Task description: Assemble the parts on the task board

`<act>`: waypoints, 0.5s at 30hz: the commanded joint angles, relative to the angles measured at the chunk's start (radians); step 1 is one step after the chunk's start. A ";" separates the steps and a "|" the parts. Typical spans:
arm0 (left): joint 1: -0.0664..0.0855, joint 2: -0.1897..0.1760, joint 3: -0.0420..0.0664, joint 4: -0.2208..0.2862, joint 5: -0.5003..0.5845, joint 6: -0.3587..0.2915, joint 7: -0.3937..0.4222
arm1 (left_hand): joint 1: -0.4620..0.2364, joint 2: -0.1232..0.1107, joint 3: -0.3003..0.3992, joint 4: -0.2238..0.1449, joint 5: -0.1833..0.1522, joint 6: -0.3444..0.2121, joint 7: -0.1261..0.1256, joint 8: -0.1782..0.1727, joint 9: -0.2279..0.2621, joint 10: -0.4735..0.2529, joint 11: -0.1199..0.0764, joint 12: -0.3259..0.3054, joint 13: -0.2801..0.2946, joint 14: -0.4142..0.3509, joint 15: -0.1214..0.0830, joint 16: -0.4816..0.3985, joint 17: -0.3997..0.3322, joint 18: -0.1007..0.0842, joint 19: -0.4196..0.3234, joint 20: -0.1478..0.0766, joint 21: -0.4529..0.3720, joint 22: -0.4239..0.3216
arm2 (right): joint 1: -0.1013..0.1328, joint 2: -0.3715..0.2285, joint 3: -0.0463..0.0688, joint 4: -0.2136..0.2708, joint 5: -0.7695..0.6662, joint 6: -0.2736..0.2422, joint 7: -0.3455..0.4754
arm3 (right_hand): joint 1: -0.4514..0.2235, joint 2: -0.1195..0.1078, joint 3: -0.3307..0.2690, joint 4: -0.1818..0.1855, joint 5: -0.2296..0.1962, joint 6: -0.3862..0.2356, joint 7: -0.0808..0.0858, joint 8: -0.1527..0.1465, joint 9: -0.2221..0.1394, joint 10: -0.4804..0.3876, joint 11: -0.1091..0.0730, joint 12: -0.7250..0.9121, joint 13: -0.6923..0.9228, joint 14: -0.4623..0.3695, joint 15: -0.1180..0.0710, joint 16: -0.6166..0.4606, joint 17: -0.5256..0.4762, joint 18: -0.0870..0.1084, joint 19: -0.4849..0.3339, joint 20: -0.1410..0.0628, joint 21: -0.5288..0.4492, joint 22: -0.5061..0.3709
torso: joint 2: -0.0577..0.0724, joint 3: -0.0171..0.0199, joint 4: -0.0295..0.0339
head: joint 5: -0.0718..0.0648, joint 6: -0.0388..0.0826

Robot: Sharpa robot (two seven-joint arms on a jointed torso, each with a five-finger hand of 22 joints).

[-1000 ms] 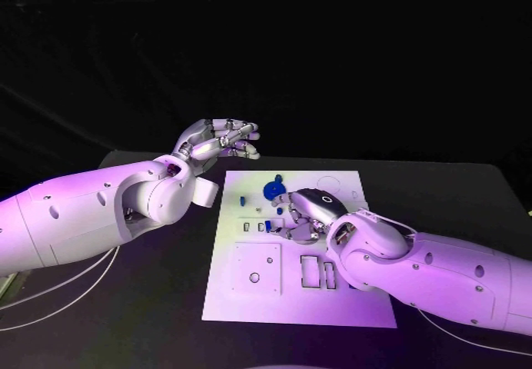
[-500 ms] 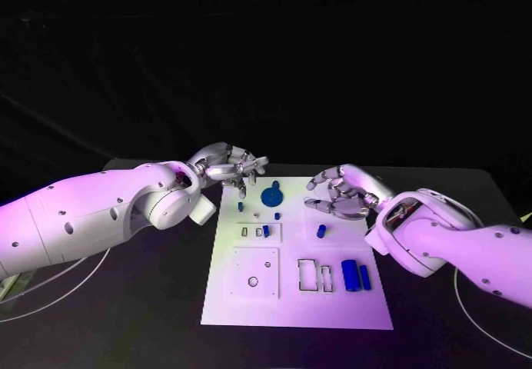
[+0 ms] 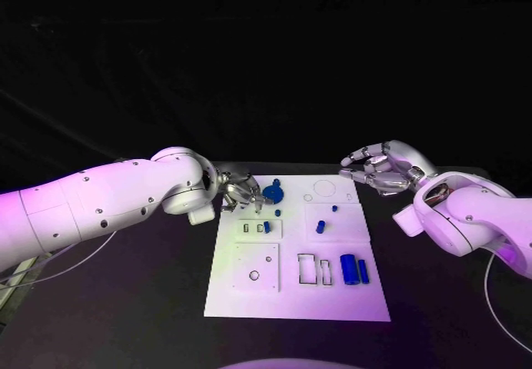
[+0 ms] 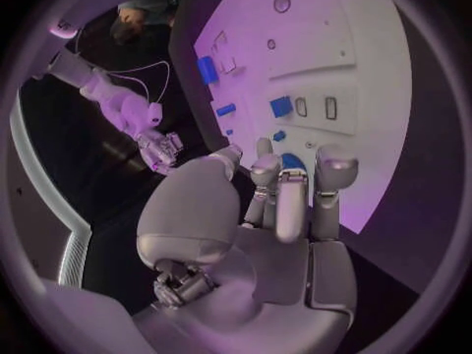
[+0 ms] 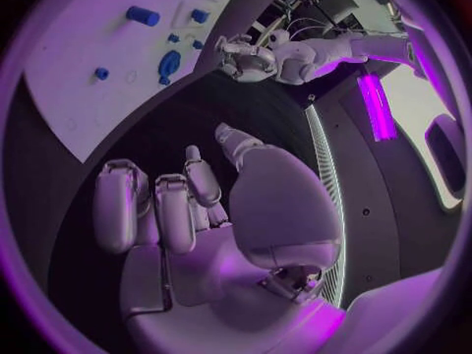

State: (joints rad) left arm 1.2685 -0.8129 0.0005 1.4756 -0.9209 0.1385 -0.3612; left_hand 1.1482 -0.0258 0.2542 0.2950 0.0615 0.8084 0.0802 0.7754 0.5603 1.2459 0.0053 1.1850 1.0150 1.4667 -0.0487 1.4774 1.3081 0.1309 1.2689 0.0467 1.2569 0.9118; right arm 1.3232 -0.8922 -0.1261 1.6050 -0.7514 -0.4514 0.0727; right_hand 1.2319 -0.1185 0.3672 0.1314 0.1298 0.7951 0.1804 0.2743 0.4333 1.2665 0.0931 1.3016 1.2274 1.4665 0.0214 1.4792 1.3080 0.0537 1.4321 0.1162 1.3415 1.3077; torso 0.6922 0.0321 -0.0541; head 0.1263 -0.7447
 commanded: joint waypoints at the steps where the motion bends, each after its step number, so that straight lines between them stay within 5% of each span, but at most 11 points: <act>1: 0.010 0.026 -0.008 -0.014 -0.122 0.108 -0.118 | -0.025 -0.008 -0.016 0.000 -0.004 0.007 -0.004 0.009 0.005 0.004 -0.001 0.004 0.001 0.059 -0.008 0.004 0.095 -0.013 0.004 0.000 0.005 0.004 | 0.001 0.000 0.001 -0.007 0.056 0.022 0.031 | 0.002 0.006 0.002 0.004 0.003 -0.003 -0.005 0.006 0.001 0.002 -0.004 0.002 0.000 0.065 -0.010 0.005 0.099 0.006 0.006 0.000 0.002 0.091 | -0.005 0.0017 0.0001 | 0.002 -0.006; 7: 0.035 0.079 -0.031 -0.043 -0.137 0.100 -0.168 | -0.088 -0.015 -0.071 0.000 -0.006 0.010 -0.014 0.048 0.039 0.011 -0.009 0.017 0.015 0.061 -0.015 0.007 0.100 -0.013 -0.001 -0.004 0.015 0.015 | 0.002 0.000 0.001 -0.015 0.055 0.030 0.028 | 0.005 0.006 0.002 0.006 0.024 -0.010 -0.005 0.015 0.003 -0.001 -0.004 0.000 -0.004 0.064 -0.010 0.005 0.099 0.007 0.004 -0.001 -0.002 0.089 | -0.002 0.0003 0.0001 | 0.008 -0.008; 15: 0.046 0.112 -0.041 -0.066 -0.140 0.093 -0.195 | -0.105 -0.010 -0.089 0.000 -0.006 0.008 -0.018 0.059 0.052 0.018 -0.012 0.027 0.027 0.063 -0.017 0.012 0.108 -0.015 0.003 -0.006 0.023 0.028 | 0.003 0.004 0.001 -0.022 0.053 0.039 0.020 | 0.004 0.004 0.000 0.007 0.027 -0.011 -0.005 0.017 0.003 -0.004 -0.003 -0.002 -0.007 0.064 -0.009 0.004 0.096 0.008 0.002 -0.001 -0.006 0.086 | 0.000 0.0000 -0.0008 | 0.007 -0.016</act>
State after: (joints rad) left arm 1.3127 -0.7054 -0.0402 1.4141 -1.0380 0.2087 -0.5174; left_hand 1.0537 -0.0356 0.1724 0.2950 0.0614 0.8173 0.0713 0.8311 0.6113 1.2566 -0.0054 1.2088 1.0416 1.4634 -0.0591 1.4853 1.3080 0.1310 1.2688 0.0467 1.2754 0.9392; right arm 1.3254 -0.8893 -0.1255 1.5841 -0.7052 -0.4303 0.0879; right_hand 1.2319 -0.1185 0.3673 0.1313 0.1531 0.7913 0.1767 0.2859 0.4352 1.2666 0.0931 1.3016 1.2208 1.4665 0.0214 1.4793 1.3078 0.0536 1.4320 0.1162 1.3415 1.3075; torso 0.6913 0.0325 -0.0548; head 0.1337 -0.7576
